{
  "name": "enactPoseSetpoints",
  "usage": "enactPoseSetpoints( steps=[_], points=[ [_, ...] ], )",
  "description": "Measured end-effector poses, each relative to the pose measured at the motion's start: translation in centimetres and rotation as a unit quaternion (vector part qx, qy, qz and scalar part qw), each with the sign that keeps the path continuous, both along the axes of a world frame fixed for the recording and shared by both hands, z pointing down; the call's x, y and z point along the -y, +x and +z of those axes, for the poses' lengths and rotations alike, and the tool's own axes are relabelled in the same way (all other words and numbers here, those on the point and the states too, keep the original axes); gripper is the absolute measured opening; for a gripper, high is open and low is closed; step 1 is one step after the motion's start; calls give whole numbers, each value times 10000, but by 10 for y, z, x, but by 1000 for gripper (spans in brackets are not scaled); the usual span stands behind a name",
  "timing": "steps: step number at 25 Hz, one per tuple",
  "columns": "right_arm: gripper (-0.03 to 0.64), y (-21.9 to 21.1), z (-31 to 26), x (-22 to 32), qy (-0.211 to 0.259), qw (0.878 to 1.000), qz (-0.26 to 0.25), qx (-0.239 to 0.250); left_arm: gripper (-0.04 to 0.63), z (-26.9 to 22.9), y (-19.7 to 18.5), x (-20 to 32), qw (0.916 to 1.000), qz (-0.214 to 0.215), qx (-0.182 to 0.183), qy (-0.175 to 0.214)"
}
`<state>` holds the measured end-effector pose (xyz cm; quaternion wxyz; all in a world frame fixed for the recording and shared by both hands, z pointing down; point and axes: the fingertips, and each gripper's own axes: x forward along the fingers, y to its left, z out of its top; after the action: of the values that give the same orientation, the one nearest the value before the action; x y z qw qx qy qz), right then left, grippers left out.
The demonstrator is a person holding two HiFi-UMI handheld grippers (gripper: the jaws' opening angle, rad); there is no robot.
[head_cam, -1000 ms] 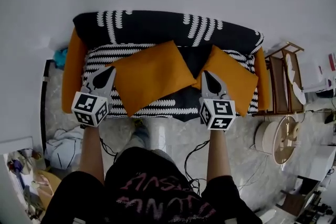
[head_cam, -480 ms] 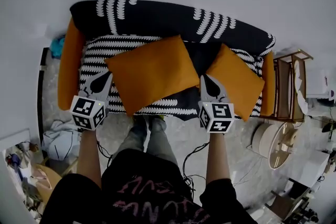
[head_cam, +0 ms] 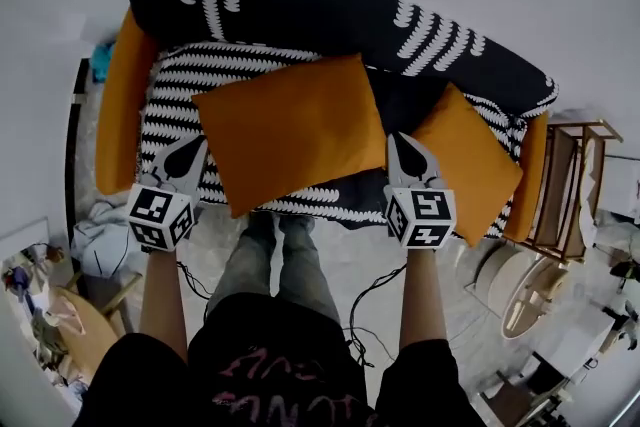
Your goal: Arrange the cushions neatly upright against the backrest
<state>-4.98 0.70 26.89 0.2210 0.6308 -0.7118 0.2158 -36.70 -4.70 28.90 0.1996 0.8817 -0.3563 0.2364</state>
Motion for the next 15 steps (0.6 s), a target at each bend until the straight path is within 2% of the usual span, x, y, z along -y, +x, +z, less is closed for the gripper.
enactPoseSetpoints(
  steps=[3,8,12,15],
  points=[
    [12,14,29,5,-205,9997,-143,35,3,17,8,6,9999,-107,25,-48],
    [12,31,78,9,-550,9980,-264,148,33,55,1,13,9961,-799,-149,-357],
    [14,43,124,20,-852,9954,-397,171,93,100,4,7,9954,-716,326,-551],
    [46,47,153,27,-1029,9934,-410,283,125,133,8,3,9932,-666,531,-797]
  ],
)
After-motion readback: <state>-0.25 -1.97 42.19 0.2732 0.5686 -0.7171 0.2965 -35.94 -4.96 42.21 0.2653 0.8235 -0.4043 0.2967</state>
